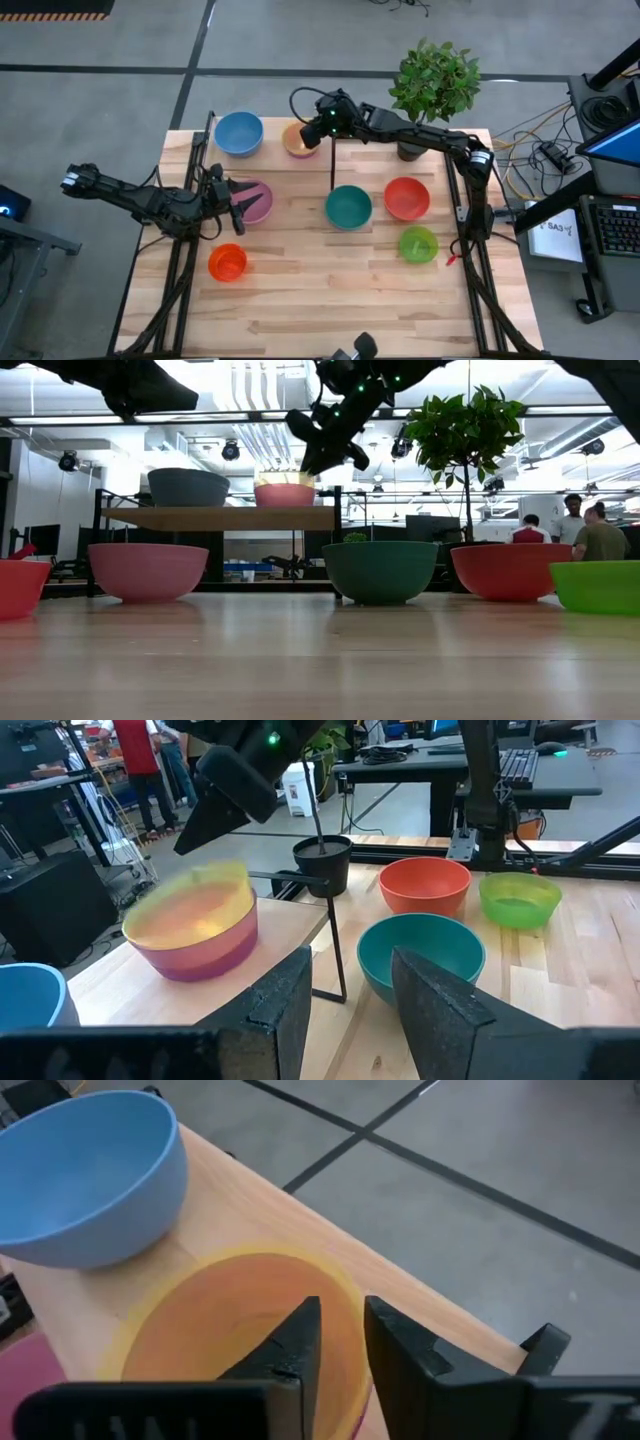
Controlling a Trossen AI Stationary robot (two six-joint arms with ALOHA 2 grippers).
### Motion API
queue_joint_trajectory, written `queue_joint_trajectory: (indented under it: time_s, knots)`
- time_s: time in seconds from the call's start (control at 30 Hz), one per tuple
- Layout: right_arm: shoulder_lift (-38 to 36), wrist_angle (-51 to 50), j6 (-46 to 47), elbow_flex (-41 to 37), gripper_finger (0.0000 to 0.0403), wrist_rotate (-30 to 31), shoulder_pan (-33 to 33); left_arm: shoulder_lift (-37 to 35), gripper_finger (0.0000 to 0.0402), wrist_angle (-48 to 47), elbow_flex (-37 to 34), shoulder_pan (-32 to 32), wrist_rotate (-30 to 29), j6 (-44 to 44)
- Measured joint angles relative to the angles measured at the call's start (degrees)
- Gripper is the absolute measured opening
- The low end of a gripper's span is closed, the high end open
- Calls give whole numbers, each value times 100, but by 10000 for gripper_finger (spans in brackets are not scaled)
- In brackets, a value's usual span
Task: Place and stack bowls onto a shelf
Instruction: Stack the yellow bowl on the purple bowl on the shelf, then stack the pink bowl on the blue bowl on the shelf
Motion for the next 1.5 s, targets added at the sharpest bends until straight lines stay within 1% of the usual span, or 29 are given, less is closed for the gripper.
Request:
queue_joint_trajectory:
  time_s: [0.2, 0.37, 0.57, 0.77, 0.87, 0.97, 1.03, 1.1, 1.17, 1.23, 1.33, 1.43, 1.5]
  knots:
    - [-3, 39, -224, 44, 103, 78, 0, 2, 123, 0, 0, 2, 0, 2]
    - [-31, 112, -648, 57, 106, 53, 168, 1, 123, -2, 0, 0, 1, 20]
    - [-31, 61, -1130, -50, 73, 41, 630, 2, 123, -70, 0, 1, 1, 20]
    - [-176, -38, -1669, -50, 28, 97, 1474, 2, 123, -142, 0, 0, 2, -19]
    - [-301, -586, -1698, -50, 13, 458, 1918, 14, 123, -152, 0, 1, 10, -77]
    - [-453, -1634, -1379, -52, 9, 1331, 2354, 52, 123, -167, 0, 1, 17, -189]
    - [-560, -2482, -980, -57, 9, 1843, 2642, 91, 123, -169, 0, 1, 72, -281]
    - [-704, -3171, -560, -134, 9, 2041, 2928, 138, 123, -169, 0, 0, 293, -306]
    - [-883, -3387, -288, -372, 9, 2046, 3221, 188, 123, -164, 0, 0, 531, -308]
    - [-1103, -3256, -175, -797, 9, 2030, 3514, 245, 123, -60, 0, 0, 673, -311]
    - [-1547, -2480, -194, -1670, 9, 1983, 3887, 337, 123, 58, 62, 2, 795, -296]
    - [-2126, -1131, -531, -2758, 9, 1975, 4101, 497, 123, 8, 328, 0, 807, -434]
    - [-2516, -47, -902, -3529, 9, 1742, 4147, 662, 123, -85, 520, 0, 931, -596]
